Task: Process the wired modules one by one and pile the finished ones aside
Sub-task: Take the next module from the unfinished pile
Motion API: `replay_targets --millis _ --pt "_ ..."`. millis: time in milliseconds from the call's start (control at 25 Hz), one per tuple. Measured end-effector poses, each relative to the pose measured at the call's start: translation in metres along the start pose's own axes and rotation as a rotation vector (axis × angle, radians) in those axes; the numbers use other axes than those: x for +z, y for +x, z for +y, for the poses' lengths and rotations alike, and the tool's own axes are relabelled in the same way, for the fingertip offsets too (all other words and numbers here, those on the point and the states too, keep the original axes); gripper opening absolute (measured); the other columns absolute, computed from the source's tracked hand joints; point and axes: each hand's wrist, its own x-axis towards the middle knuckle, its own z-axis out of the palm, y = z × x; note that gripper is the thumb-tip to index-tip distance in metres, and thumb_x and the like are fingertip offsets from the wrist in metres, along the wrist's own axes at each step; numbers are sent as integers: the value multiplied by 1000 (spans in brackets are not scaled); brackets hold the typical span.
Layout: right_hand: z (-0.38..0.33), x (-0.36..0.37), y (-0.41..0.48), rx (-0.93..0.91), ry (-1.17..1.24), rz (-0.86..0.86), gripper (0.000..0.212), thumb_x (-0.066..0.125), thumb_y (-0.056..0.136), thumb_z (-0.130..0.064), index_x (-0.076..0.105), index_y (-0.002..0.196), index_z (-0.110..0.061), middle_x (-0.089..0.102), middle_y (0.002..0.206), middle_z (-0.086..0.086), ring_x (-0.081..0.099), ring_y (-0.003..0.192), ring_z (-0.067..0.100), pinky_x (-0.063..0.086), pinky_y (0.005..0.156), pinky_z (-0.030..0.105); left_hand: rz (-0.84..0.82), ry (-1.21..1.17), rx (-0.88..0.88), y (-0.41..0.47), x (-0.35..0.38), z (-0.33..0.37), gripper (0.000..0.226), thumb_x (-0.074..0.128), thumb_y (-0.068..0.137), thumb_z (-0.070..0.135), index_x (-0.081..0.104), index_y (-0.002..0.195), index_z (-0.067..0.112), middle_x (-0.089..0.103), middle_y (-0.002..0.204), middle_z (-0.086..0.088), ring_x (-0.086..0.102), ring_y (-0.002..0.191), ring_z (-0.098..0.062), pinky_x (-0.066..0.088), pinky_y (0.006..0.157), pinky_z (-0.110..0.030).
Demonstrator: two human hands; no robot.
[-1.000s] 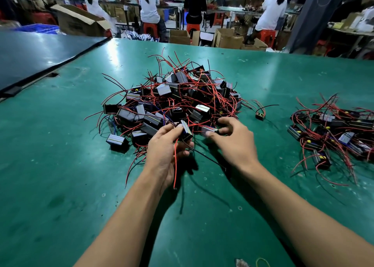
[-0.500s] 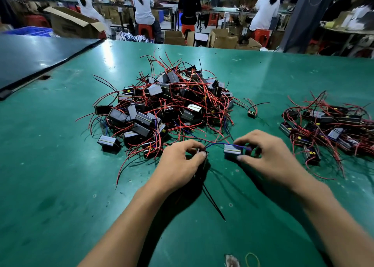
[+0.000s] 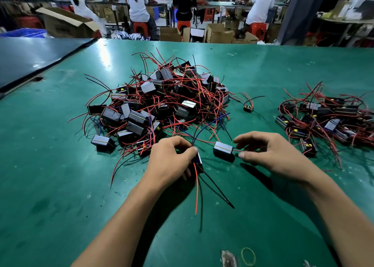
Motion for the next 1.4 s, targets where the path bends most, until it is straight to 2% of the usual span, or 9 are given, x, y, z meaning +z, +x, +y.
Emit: replay_targets --millis 120,200,400,640,840,960,1120,1280,1400 --pt "3 3 2 -9 145 180 17 76 84 -4 76 95 -18 76 83 -2 65 74 6 54 72 18 34 -184 -71 -1 2 2 19 73 86 16 60 77 5 70 61 -16 69 50 -31 59 51 -42" --pt "2 7 2 -15 306 238 14 75 84 -4 76 89 -16 74 76 0 65 71 9 53 65 16 21 -201 -84 -3 3 3 25 74 86 19 56 76 5 71 63 -16 70 52 -30 60 54 -41" --pt "1 18 0 -32 410 110 17 73 85 -3 79 89 -19 75 82 3 67 72 14 56 67 21 162 260 169 -4 2 0 29 75 81 31 53 69 18 63 63 4 57 58 -12 45 55 -27" --pt "-6 14 -1 -12 694 -41 20 58 93 -8 77 99 -13 74 94 21 73 73 32 59 64 29 185 243 276 -8 1 5 30 77 80 28 51 66 19 55 54 5 46 49 -8 43 52 -28" --pt "-1 21 -4 -75 234 96 29 61 96 -1 74 105 -24 73 100 4 55 52 14 48 50 24 159 -146 438 -23 9 17 30 70 88 27 59 64 14 58 49 -4 59 42 -18 43 42 -25" --pt "-2 25 -3 -253 -88 48 36 68 91 0 75 111 -29 62 108 -6 52 69 1 41 68 12 4 63 556 -25 13 16 4 71 83 16 71 81 13 65 63 6 59 57 -8 47 56 -23" --pt "-2 30 -4 -346 -257 -43 42 66 88 7 78 105 -30 53 110 -4 56 84 -1 39 76 6 -117 312 561 -20 9 9 13 68 78 10 74 87 18 68 78 5 60 75 -10 49 72 -27" --pt "1 26 -3 -343 -370 24 28 78 85 -16 78 102 -38 56 103 -11 59 95 7 49 87 31 -137 348 554 -20 5 10 17 62 77 20 74 88 21 67 81 2 57 83 -12 48 75 -30" --pt "3 21 -4 -303 -414 113 17 79 84 -29 78 98 -38 57 99 -12 56 98 9 48 89 35 -151 399 594 -20 6 10 10 66 82 19 74 87 18 69 80 2 56 88 -16 47 79 -33"
